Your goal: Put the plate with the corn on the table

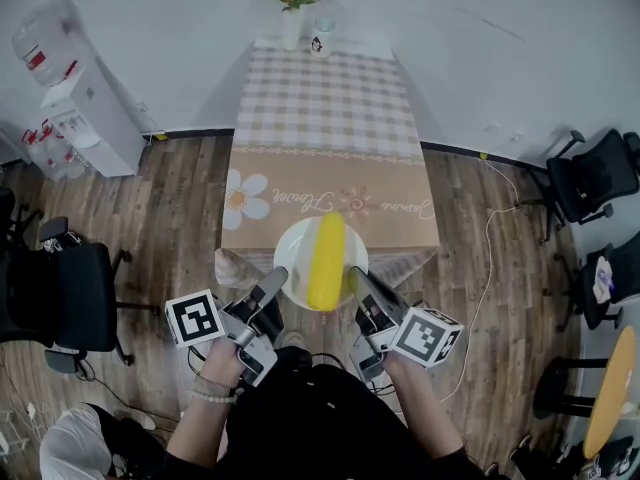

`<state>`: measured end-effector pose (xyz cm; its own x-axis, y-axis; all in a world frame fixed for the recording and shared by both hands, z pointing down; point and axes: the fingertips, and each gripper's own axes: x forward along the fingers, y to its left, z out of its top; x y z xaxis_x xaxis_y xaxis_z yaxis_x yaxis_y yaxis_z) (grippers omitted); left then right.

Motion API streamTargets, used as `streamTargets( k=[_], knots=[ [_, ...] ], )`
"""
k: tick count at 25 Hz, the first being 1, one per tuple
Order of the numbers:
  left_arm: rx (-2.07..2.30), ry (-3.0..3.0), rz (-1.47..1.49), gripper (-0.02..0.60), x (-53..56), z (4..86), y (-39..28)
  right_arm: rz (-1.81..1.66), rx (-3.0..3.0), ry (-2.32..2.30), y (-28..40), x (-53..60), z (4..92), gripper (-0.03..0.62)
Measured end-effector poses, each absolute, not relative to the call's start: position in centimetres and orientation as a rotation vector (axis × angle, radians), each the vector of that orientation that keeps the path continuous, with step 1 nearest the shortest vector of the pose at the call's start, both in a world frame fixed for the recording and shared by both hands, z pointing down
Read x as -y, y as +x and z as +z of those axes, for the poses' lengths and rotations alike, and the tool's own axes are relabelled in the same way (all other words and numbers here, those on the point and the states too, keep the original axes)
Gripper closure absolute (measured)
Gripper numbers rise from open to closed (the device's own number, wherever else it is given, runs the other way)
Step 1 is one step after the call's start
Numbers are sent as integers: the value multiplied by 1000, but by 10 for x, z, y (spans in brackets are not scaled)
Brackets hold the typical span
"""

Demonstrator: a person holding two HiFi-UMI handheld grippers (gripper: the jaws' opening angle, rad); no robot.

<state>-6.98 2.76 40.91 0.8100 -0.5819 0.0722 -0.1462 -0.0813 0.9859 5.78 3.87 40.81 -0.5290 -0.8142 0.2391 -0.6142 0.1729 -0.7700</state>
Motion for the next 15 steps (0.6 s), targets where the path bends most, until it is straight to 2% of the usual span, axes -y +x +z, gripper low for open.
streamTargets(
  k=[15],
  knots=[
    [580, 1636, -386, 560, 4, 415, -83, -1288, -2192, -1400, 46, -10, 413, 508]
  ],
)
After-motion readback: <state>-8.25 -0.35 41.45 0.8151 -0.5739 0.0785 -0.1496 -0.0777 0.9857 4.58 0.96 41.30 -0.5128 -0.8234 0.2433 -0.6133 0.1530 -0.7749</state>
